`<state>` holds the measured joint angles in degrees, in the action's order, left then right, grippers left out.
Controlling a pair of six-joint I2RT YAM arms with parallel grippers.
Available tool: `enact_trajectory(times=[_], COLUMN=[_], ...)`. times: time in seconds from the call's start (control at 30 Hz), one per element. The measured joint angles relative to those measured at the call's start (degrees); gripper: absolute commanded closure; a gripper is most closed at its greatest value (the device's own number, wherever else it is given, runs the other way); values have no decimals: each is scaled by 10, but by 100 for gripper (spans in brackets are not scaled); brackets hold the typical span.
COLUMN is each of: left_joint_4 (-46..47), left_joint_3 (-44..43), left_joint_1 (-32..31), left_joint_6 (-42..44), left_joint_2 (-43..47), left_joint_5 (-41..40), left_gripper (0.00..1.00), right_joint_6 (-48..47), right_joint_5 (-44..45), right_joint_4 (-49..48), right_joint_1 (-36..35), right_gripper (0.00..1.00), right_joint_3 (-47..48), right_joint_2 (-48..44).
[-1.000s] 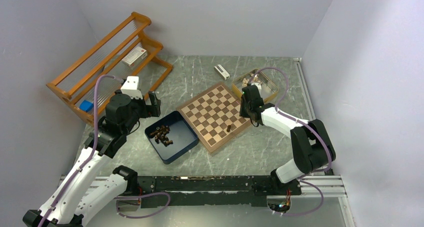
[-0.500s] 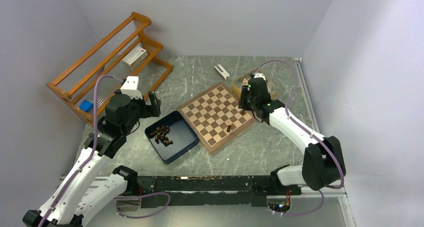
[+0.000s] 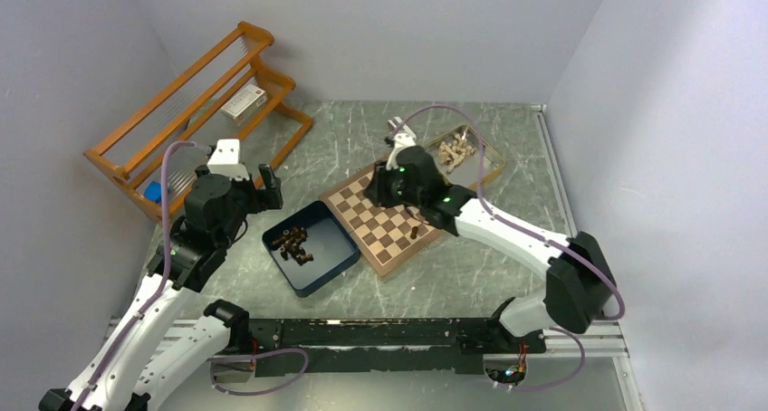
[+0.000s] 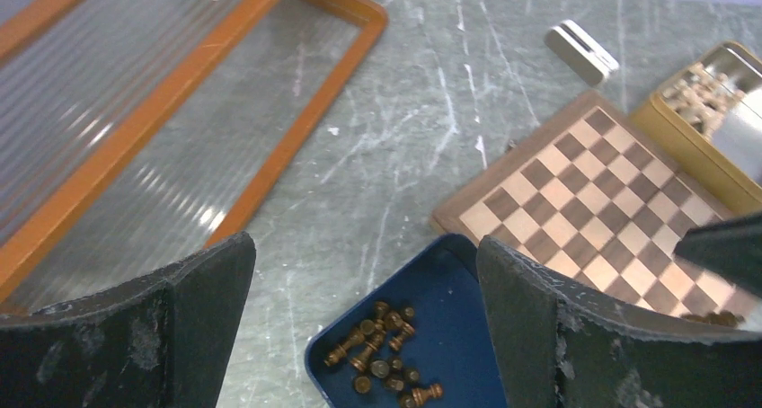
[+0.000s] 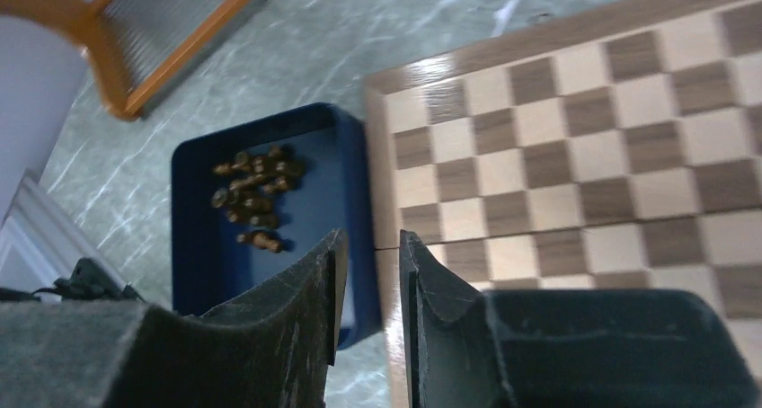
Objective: Set up the chess pieces on the board
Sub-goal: Pick up the chess piece from the storage box.
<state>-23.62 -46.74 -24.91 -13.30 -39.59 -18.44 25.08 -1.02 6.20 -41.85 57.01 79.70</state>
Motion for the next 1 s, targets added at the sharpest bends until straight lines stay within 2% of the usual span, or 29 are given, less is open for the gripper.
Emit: enact_trajectory(times=[0.23,0.47,1.0], left_joint_4=[-15,-26,-33], left_joint_3=[0,-7,-9], left_joint_1=[0,0,0], left_joint_6=[-9,-15,-20], left_joint_2=[28,48,48], left_joint_5=[-69,-103,-121], left_gripper=[2,2,2], right_joint_6=[13,12,-16], right_joint_5=[10,21,21], right_joint_4=[-20,-20,-16], right_joint_1=[-97,-160,-224], right_gripper=[67,66,67], right_joint_3=[77,139,208], right_joint_2=[128,224,350])
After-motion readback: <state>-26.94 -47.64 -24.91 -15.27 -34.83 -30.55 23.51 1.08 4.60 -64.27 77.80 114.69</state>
